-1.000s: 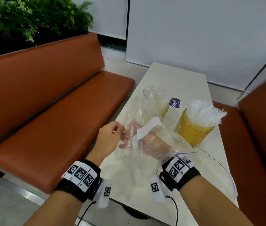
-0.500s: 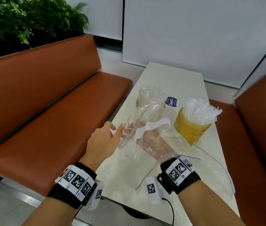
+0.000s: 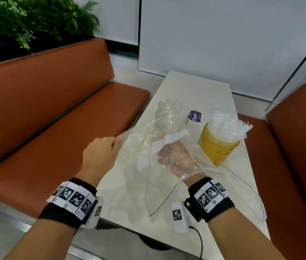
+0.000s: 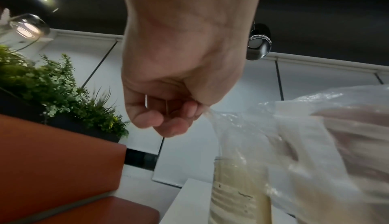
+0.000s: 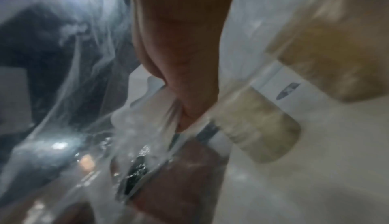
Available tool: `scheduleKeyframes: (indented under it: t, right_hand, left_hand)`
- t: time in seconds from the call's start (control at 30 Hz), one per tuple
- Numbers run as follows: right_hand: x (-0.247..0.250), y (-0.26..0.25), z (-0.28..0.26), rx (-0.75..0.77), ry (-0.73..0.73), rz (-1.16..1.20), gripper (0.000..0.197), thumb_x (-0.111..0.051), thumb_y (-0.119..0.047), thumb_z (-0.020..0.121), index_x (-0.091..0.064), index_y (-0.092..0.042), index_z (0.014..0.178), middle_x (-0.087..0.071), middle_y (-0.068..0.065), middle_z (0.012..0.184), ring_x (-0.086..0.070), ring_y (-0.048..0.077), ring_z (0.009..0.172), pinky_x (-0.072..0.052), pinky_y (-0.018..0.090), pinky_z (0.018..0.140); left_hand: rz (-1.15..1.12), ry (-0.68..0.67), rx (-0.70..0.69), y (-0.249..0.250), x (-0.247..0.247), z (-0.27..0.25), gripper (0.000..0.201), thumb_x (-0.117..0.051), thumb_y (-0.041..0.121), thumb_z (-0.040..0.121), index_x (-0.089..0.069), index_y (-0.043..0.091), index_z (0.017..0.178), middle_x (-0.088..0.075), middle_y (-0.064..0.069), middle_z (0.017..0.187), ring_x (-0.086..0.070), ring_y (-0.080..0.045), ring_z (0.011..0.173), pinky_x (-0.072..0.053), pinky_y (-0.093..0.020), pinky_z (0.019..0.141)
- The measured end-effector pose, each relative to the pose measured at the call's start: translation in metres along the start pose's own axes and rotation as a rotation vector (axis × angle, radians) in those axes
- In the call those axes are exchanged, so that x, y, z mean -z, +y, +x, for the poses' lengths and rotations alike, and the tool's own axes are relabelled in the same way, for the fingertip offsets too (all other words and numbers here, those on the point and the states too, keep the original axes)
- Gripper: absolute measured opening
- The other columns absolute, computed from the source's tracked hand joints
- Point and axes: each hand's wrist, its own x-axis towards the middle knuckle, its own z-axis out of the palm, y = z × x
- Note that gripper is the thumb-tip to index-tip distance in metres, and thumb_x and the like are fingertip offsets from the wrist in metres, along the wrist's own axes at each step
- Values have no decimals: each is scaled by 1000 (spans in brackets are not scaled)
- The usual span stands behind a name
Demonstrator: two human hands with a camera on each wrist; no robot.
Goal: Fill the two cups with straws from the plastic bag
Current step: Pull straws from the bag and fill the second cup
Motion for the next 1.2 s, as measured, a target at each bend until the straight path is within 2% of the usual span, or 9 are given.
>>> scheduleKeyframes:
  t: [0.03,0.1,0.2,0.3,0.4,0.5,0.73,0.93,1.2]
  right_hand:
    - [-6,-5,-8,76,12,-105,28,-46,-19,97,-71,-20,85,-70,-7,79,-69,0,63,-55,14,56]
    - [-12,-8,-15,-123,112,-85,38,-42,-6,104,-54,-33,81,-58,-20,77,-60,-19,56,-47,4,55]
    - [-15,-10,-38,-180,318,-135,47,-47,3,103,-35,-39,85,-52,-40,50,-36,-43,58,-38,-7,66]
    - [-3,4,-44,-181,201,-192,35,-48,12,98,-57,-19,112,-59,-26,77,-59,-17,53,-44,4,55]
    - [-8,-4,-51,-124,6,-264,10,-62,-15,90,-57,-19,83,-51,-9,61,-44,10,49,-37,27,51]
    - [9,-4,-57,-151,-133,-583,35,-55,-34,103,-45,-20,72,-41,-7,58,-37,13,50,-36,30,52]
    - [89,-28,-85,-276,305,-836,33,-60,-50,97,-56,-17,92,-44,-4,62,-40,11,50,-38,23,49]
    - [81,-55,-72,91,685,-488,31,-52,-40,104,-52,-15,86,-42,1,61,-38,15,48,-36,27,47]
    - [34,-105,-14,580,634,-360,25,-41,-30,109,-50,-9,98,-58,5,67,-55,13,59,-49,25,59]
  left_hand:
    - [4,7,28,-1,3,3,58,-31,53,104,-48,18,61,-53,1,58,-50,-19,52,-39,-29,52]
    - [16,9,77,-2,9,8,53,-34,46,106,-51,18,64,-57,-1,63,-52,-17,55,-37,-28,54]
    - [28,40,137,-2,18,13,49,-34,41,107,-55,15,71,-56,-2,66,-49,-13,55,-31,-26,52]
    - [13,90,239,-9,24,21,49,-36,40,106,-60,10,76,-52,-2,65,-49,-17,58,-34,-29,56]
    - [-5,161,327,-23,32,30,50,-37,39,106,-65,5,83,-63,-15,78,-61,-37,79,-42,-39,66]
    - [-2,191,403,-32,42,34,46,-40,34,106,-69,0,95,-67,-27,98,-63,-47,97,-48,-48,76]
    - [4,95,390,-31,27,15,20,-48,12,98,-66,12,105,-68,-20,101,-63,-42,95,-48,-44,75]
    - [61,-23,312,-24,-12,-11,18,-46,19,100,-60,9,102,-67,-11,83,-64,-30,74,-57,-38,67]
    - [78,-214,244,4,-58,-42,28,-43,32,96,-66,17,103,-73,-5,92,-68,-31,85,-58,-38,76]
